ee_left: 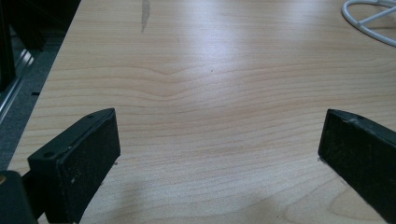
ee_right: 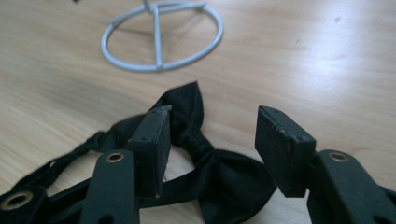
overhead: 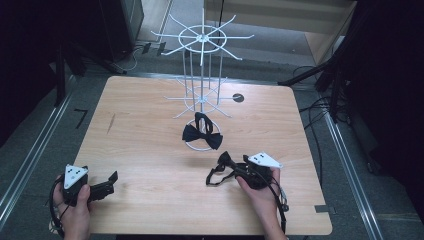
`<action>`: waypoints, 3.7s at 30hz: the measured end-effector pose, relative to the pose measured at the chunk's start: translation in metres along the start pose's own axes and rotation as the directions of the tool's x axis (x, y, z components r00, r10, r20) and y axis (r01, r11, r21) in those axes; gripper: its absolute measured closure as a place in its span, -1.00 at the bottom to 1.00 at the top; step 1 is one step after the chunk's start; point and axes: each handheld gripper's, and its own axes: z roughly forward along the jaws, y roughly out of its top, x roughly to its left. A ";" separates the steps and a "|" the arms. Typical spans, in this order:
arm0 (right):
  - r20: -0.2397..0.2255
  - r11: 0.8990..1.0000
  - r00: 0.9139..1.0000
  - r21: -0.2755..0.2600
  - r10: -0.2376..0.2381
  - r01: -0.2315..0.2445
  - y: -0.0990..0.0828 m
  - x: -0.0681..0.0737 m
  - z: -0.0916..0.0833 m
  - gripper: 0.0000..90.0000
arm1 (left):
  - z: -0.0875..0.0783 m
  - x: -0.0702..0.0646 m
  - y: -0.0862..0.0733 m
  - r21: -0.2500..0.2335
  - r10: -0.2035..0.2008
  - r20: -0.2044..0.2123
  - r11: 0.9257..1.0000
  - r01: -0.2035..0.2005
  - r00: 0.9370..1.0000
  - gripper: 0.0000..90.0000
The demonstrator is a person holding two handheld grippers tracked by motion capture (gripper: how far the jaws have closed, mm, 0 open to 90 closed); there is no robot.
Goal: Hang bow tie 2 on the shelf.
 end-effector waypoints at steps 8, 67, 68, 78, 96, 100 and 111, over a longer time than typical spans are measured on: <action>-0.005 0.997 1.000 0.076 -0.008 0.008 -0.006 -0.002 0.012 0.19 | 0.000 0.000 0.000 0.002 -0.001 0.001 1.000 0.001 1.000 -1.00; 0.100 0.982 0.994 -0.187 0.036 -0.017 0.020 -0.020 -0.059 0.80 | 0.000 0.001 0.000 0.006 -0.003 0.002 1.000 0.003 1.000 -1.00; 0.099 0.980 0.994 -0.197 0.033 -0.013 0.022 -0.019 -0.062 0.80 | 0.000 0.001 0.000 0.006 -0.003 0.002 1.000 0.003 1.000 -1.00; 0.084 0.972 0.996 -0.234 0.026 -0.006 0.030 -0.014 -0.068 0.80 | 0.000 0.000 0.000 0.001 -0.003 0.002 1.000 0.003 1.000 -1.00; 0.061 0.956 0.998 -0.293 0.027 -0.008 0.045 -0.005 -0.077 0.80 | 0.000 0.000 0.000 0.004 -0.003 0.012 1.000 0.003 1.000 -1.00; 0.054 0.953 0.998 -0.304 0.030 -0.012 0.048 -0.002 -0.076 0.80 | 0.000 0.001 0.000 0.004 -0.004 0.016 1.000 0.004 1.000 -1.00; 0.046 0.944 0.999 -0.331 0.012 0.004 0.063 0.004 -0.081 0.80 | 0.000 0.001 0.000 0.002 -0.006 0.018 1.000 0.006 1.000 -1.00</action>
